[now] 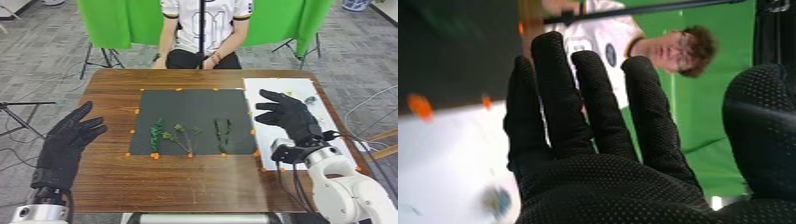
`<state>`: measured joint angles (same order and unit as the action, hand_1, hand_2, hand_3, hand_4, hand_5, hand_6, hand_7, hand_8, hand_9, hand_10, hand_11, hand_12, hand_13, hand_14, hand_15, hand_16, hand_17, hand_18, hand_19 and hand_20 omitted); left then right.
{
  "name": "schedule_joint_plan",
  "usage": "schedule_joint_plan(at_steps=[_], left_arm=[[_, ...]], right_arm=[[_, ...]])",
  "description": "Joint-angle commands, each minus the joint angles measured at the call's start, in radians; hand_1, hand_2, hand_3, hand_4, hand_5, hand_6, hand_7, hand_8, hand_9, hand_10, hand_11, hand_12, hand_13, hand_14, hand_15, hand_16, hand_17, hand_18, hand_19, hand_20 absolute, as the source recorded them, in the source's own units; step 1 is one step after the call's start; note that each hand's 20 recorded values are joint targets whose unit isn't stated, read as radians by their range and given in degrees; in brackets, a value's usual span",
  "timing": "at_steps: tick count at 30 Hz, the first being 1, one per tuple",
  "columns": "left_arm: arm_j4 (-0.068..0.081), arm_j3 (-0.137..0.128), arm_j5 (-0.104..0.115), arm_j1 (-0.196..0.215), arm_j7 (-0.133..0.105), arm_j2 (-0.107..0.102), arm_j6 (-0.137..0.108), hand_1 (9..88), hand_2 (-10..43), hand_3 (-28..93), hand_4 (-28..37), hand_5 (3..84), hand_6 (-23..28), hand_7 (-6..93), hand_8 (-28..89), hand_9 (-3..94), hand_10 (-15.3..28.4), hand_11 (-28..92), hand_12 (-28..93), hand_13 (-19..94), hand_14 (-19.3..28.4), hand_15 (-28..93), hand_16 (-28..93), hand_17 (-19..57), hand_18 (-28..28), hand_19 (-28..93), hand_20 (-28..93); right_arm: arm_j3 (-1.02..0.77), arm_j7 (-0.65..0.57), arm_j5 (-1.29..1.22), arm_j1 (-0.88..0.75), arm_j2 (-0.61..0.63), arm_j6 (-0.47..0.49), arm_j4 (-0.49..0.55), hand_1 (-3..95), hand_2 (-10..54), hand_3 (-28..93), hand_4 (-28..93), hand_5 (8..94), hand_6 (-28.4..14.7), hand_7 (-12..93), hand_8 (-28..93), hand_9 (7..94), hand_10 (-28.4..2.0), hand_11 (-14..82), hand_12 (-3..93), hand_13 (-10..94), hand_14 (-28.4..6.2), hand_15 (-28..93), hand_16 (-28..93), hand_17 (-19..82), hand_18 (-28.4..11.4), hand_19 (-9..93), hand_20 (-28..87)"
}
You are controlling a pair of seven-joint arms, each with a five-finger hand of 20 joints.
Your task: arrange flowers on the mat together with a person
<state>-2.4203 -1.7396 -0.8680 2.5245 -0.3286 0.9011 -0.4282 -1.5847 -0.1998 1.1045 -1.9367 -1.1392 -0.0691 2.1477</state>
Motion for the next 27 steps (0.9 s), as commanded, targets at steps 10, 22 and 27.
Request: schedule_joint_plan(at_steps=[10,22,27], left_arm=[[-0.005,0.006,0.004,0.022,-0.001,-0.005,-0.011,17.5,5.7,76,-28.3,31.3,5.9,15.2,-11,32.7,20.1,28,11,22,26.9,52,-10,-10.4,24.9,51,8],[-0.005,0.006,0.004,0.010,0.009,-0.006,-0.003,17.8,5.6,76,-28.3,31.2,5.8,15.4,-11,32.5,20.0,27,11,22,26.8,52,-10,-10.4,24.9,51,8],[-0.003,0.004,0.004,0.005,0.015,-0.004,0.000,17.8,5.7,76,-28.3,31.2,5.9,15.4,-11,32.6,20.0,27,11,22,26.8,52,-10,-10.4,24.9,51,8]], right_arm=[[0.152,-0.361,0.669,0.150,0.181,-0.195,-0.013,27.5,0.0,75,-24,47.6,-2.9,14,-11,48.6,-19.4,17.2,14.9,49,-19.0,58,9,21,-26.5,66,15],[0.368,-0.648,1.110,0.332,0.253,-0.081,-0.132,32.7,-2.9,73,-23,49.5,-2.4,15,-12,50.9,-19.4,18.7,14.4,54,-17.6,62,8,27,-25.0,75,6],[0.426,-0.692,1.126,0.400,0.251,-0.008,-0.205,34.4,-4.1,73,-22,50.9,-2.2,14,-11,53.4,-19.8,19.8,14.8,57,-17.3,62,8,30,-25.0,77,5]])
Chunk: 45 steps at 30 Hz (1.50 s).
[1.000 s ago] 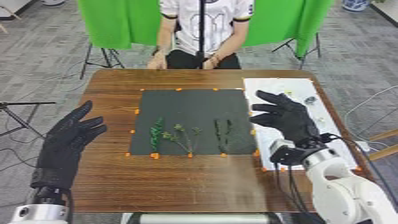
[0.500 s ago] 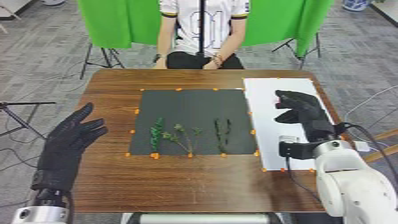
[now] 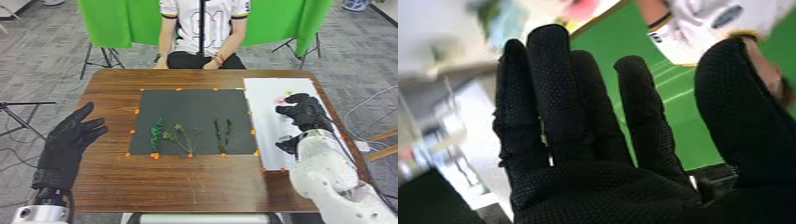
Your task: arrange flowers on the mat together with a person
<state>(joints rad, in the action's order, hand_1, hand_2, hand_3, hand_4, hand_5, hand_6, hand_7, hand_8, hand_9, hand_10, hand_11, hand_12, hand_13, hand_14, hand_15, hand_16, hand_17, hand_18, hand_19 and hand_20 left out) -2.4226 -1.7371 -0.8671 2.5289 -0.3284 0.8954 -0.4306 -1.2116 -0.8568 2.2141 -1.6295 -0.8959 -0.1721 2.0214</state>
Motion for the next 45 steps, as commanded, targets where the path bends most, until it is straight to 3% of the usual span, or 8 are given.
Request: schedule_joint_plan(at_steps=[1,8,16,21,25,27,37,45], left_arm=[[0.000,0.002,0.002,-0.001,0.016,0.002,0.004,17.9,5.7,76,-28.3,31.2,5.9,15.5,-11,32.6,20.0,27,11,22,26.8,52,-10,-10.4,24.9,51,8],[0.003,0.005,-0.004,-0.021,0.038,0.003,0.014,18.1,5.5,76,-28.3,31.2,5.7,15.7,-11,32.7,20.0,28,11,22,26.9,52,-10,-10.4,24.9,51,8],[0.006,0.004,-0.004,-0.022,0.040,0.003,0.023,18.4,5.4,77,-28.3,31.2,5.7,16.1,-11,32.7,20.0,28,11,22,26.8,52,-10,-10.4,24.9,51,8],[0.005,-0.002,-0.004,-0.015,0.042,0.007,0.028,18.4,5.3,76,-28.3,31.2,5.7,16.2,-11,32.7,20.0,28,11,22,26.8,53,-10,-10.4,24.9,51,8],[0.008,0.000,-0.007,-0.026,0.050,0.009,0.034,18.5,5.3,76,-28.3,31.2,5.7,16.2,-11,32.7,20.0,28,11,22,26.8,53,-10,-10.4,24.9,51,8],[0.007,-0.001,-0.008,-0.027,0.050,0.010,0.034,18.4,5.3,76,-28.3,31.2,5.7,16.2,-11,32.7,20.0,28,11,22,26.8,53,-10,-10.4,24.9,51,8],[-0.019,-0.030,-0.006,0.002,0.007,-0.013,0.023,18.5,5.1,77,-28.3,31.3,5.7,16.1,-11,32.7,19.9,28,11,22,26.8,53,-10,-10.4,24.9,51,8],[-0.026,-0.047,0.005,-0.023,0.010,-0.021,0.020,18.6,4.7,77,-28.3,31.2,5.6,16.2,-11,32.8,19.8,28,11,22,26.6,52,-10,-10.3,25.0,51,8]], right_arm=[[0.063,-0.038,0.028,0.104,0.006,0.106,-0.094,34.7,-4.2,73,-22,51.1,-2.3,14,-11,53.6,-19.9,19.9,14.9,57,-17.5,62,8,30,-24.8,77,5],[0.139,-0.071,0.039,0.178,0.008,0.159,-0.192,36.8,-5.4,72,-22,52.7,-1.6,14,-11,55.5,-19.9,20.2,14.8,59,-17.3,62,9,31,-24.6,79,0],[0.200,-0.082,0.051,0.204,0.015,0.172,-0.272,40.1,-8.2,72,-23,54.8,-1.1,15,-11,57.9,-19.8,19.9,14.8,61,-16.7,60,9,32,-24.1,81,-3],[0.261,-0.084,0.119,0.220,0.017,0.130,-0.309,49.4,-9.5,70,-27,65.0,0.8,16,-8,68.6,-15.6,21.0,15.3,70,-11.8,54,12,38,-20.9,81,-6],[0.296,-0.087,0.143,0.232,0.021,0.099,-0.337,59.7,-9.5,61,-28,76.2,1.8,17,0,82.8,-9.8,8.4,28.3,78,-5.9,46,24,42,-18.0,81,-9],[0.298,-0.083,0.156,0.231,0.017,0.085,-0.341,61.6,-9.5,60,-28,80.3,1.9,16,3,86.5,-8.8,6.1,30.8,81,-4.2,43,27,43,-17.0,82,-10],[0.255,0.020,0.132,0.194,0.016,-0.053,-0.129,64.0,-9.5,60,-28,85.0,2.6,18,4,93.2,-6.2,9.9,34.4,87,-2.4,42,29,45,-15.3,85,-9],[0.413,0.260,-0.047,0.360,-0.122,0.044,-0.041,63.2,-9.5,62,-28,85.3,2.1,18,5,93.6,-6.3,10.7,35.8,86,-2.0,44,29,43,-14.7,86,-8]])
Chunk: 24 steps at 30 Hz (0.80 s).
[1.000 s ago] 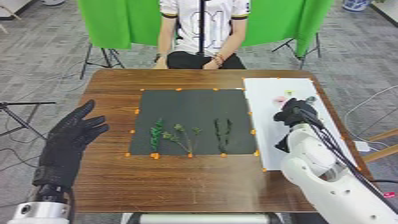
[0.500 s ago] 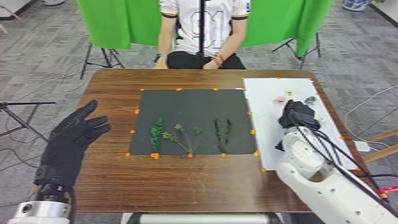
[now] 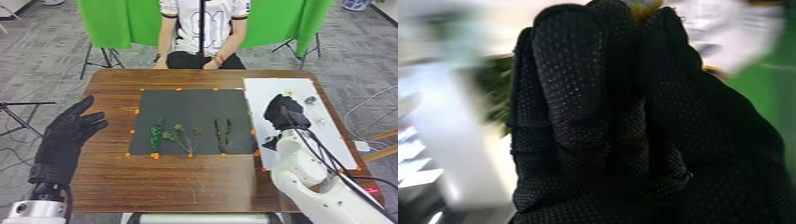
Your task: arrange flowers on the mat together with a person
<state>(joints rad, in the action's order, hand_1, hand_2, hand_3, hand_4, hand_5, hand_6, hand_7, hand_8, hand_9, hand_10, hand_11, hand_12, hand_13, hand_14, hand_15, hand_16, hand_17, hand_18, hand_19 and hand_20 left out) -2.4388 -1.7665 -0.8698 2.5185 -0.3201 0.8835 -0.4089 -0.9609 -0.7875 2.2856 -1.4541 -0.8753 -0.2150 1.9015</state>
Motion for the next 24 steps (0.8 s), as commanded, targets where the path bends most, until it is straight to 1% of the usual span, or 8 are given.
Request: schedule_joint_plan(at_steps=[1,8,12,14,17,19,21,24], left_arm=[[-0.008,-0.019,0.004,-0.018,0.001,-0.011,-0.003,18.6,4.7,77,-28.3,31.2,5.6,16.3,-11,32.8,19.8,28,11,22,26.6,52,-10,-10.2,25.0,51,8],[0.004,0.000,0.022,-0.068,-0.049,-0.039,-0.028,18.8,4.4,77,-28.3,31.2,4.8,17.6,-12,33.8,18.2,30,11,24,25.7,53,-10,-8.6,24.2,52,9],[0.017,0.022,0.042,-0.120,-0.053,-0.058,-0.010,18.9,4.3,77,-28.3,31.2,4.6,17.9,-13,34.4,17.9,31,10,26,25.1,54,-10,-7.2,24.0,54,10],[0.018,0.034,0.028,-0.144,-0.039,-0.067,-0.022,18.9,4.4,77,-28.3,31.2,4.6,18.0,-13,34.4,18.1,31,10,26,24.7,55,-10,-7.2,24.2,54,11],[0.030,0.052,0.031,-0.183,-0.031,-0.076,-0.007,18.9,4.5,77,-28.3,31.3,5.0,17.7,-13,34.2,18.1,32,10,27,24.0,56,-11,-7.2,24.2,54,11],[0.036,0.061,0.023,-0.205,-0.017,-0.084,0.002,19.1,4.6,77,-28.3,31.9,5.9,16.9,-12,34.0,20.9,30,10,25,26.2,56,-11,-7.7,24.5,54,13],[0.039,0.067,0.030,-0.211,-0.023,-0.095,0.003,19.8,5.2,78,-28.3,33.5,8.1,15.8,-10,34.5,27.4,24,13,21,28.2,50,-10,-10.4,25.7,49,19],[0.038,0.070,0.026,-0.215,-0.019,-0.097,0.001,20.0,5.2,78,-28.3,33.8,8.4,16.0,-10,34.8,28.0,24,13,20,28.4,48,-11,-11.1,26.0,48,20]], right_arm=[[0.200,0.205,-0.131,0.216,-0.165,0.100,0.072,63.0,-9.5,62,-28,85.2,2.1,18,5,93.6,-6.4,10.8,36.0,86,-2.0,44,29,43,-14.7,86,-8],[0.351,0.298,-0.101,0.317,-0.348,0.157,-0.054,59.9,-9.5,66,-28,85.5,2.1,19,5,93.7,-7.2,11.5,36.7,86,-2.1,45,30,42,-14.9,86,-7],[0.433,0.314,-0.101,0.362,-0.390,0.161,-0.114,58.6,-9.5,69,-28,85.8,2.0,18,5,93.7,-7.2,11.8,36.7,86,-2.4,45,31,42,-15.2,86,-6],[0.465,0.322,-0.098,0.377,-0.406,0.169,-0.139,59.2,-9.5,68,-28,85.3,1.9,18,5,93.7,-7.1,11.3,37.0,86,-2.6,45,31,42,-15.4,86,-6],[0.567,0.288,-0.131,0.448,-0.395,0.124,-0.175,60.6,-9.5,65,-28,84.1,1.9,18,4,93.4,-6.9,10.6,37.8,85,-3.1,47,29,41,-15.4,86,-4],[0.609,0.272,-0.144,0.473,-0.396,0.096,-0.200,62.1,-9.5,61,-28,81.9,2.8,21,2,92.6,-6.0,11.0,37.5,84,-3.3,49,25,41,-15.2,86,-3],[0.647,0.253,-0.158,0.498,-0.398,0.076,-0.218,62.2,-9.5,59,-28,79.8,4.3,26,0,91.8,-4.9,13.1,36.2,84,-2.4,51,21,41,-14.8,86,-3],[0.682,0.237,-0.150,0.525,-0.409,0.079,-0.246,62.4,-9.5,58,-28,79.8,5.0,27,-1,92.2,-4.5,12.8,36.6,84,-2.2,51,21,41,-14.6,86,-2]])
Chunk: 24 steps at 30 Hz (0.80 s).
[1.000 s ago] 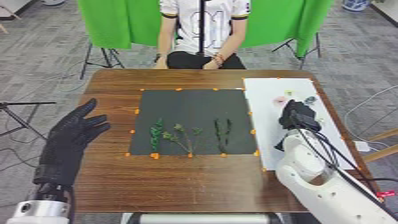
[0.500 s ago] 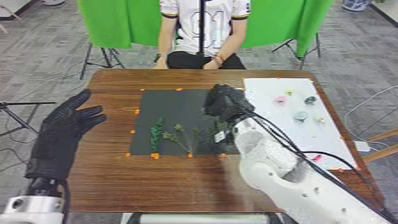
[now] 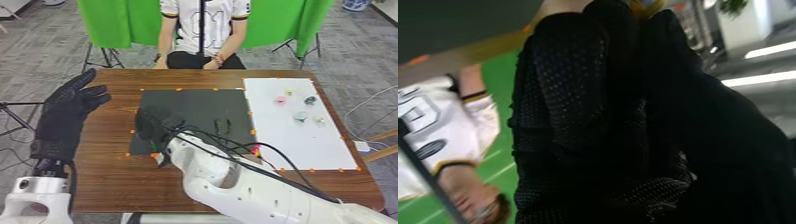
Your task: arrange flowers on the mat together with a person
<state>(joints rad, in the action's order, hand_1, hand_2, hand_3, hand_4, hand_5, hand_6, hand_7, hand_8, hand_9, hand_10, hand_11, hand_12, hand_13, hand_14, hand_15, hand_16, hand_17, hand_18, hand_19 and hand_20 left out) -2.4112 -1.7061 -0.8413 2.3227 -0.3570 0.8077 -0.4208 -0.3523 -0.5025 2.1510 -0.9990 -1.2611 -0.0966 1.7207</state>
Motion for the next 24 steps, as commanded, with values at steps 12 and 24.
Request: schedule_joint_plan(at_steps=[12,24], left_arm=[[0.021,0.016,-0.007,-0.038,0.042,-0.018,0.043,21.1,5.6,78,-28.3,36.2,11.4,15.9,-10,40.1,28.4,14,21,17,28.4,21,12,-14.3,25.8,33,30],[0.024,0.021,-0.014,-0.040,0.069,-0.005,0.056,22.8,5.3,78,-28.3,37.1,12.4,16.2,-11,41.5,28.4,14,21,14,28.4,18,21,-16.0,26.1,31,29]], right_arm=[[0.102,-0.121,0.051,0.097,-0.041,0.019,-0.128,63.0,-9.5,45,-28,73.3,8.0,26,-6,90.3,-3.9,20.7,30.0,86,-0.4,49,21,42,-14.1,86,-4],[0.087,-0.123,0.095,0.080,-0.043,0.061,-0.115,59.9,-9.5,37,-28,64.6,6.2,22,-8,85.4,-6.3,29.5,20.1,84,-2.0,50,21,40,-15.7,86,-6]])
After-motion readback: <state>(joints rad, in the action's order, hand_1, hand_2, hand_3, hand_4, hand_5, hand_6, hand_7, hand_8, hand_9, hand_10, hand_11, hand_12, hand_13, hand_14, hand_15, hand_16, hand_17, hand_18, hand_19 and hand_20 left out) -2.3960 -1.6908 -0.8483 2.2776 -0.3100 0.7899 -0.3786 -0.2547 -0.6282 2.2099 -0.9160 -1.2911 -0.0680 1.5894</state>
